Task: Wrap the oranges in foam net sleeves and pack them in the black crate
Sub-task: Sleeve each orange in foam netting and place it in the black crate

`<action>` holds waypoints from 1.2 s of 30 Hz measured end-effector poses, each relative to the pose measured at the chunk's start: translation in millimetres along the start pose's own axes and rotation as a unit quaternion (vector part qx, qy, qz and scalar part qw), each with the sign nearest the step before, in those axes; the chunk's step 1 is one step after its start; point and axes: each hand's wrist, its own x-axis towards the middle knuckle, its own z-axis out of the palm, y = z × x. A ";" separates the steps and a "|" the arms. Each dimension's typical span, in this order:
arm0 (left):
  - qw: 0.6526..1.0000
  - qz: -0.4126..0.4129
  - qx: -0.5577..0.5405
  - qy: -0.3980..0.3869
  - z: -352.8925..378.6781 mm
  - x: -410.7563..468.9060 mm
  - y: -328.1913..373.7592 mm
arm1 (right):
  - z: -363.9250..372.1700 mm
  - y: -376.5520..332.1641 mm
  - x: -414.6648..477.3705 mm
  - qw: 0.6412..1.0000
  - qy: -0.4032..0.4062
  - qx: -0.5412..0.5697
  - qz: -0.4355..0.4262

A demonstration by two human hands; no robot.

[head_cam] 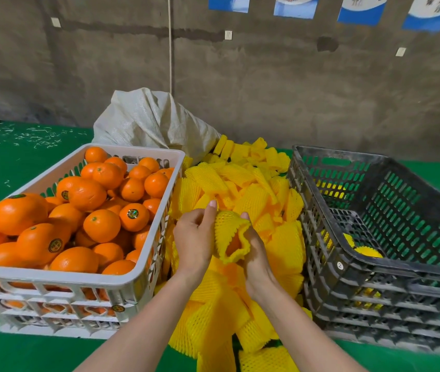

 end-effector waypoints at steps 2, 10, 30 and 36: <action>0.998 -0.053 -0.030 0.021 0.4 -2.9 -6.8 | 1.2 3.1 -3.5 0.998 0.034 0.043 -0.002; 0.970 -0.219 -0.110 0.001 -0.4 -11.7 -28.9 | -6.4 12.8 -4.7 0.983 0.041 0.169 0.061; 0.941 -0.225 -0.148 -0.207 -6.4 -3.7 -32.6 | -12.0 1.0 -8.5 0.953 -0.011 0.263 0.152; 0.971 -0.130 -0.090 -0.178 0.6 -7.6 -23.1 | -14.7 2.7 -11.7 0.980 -0.048 0.174 0.082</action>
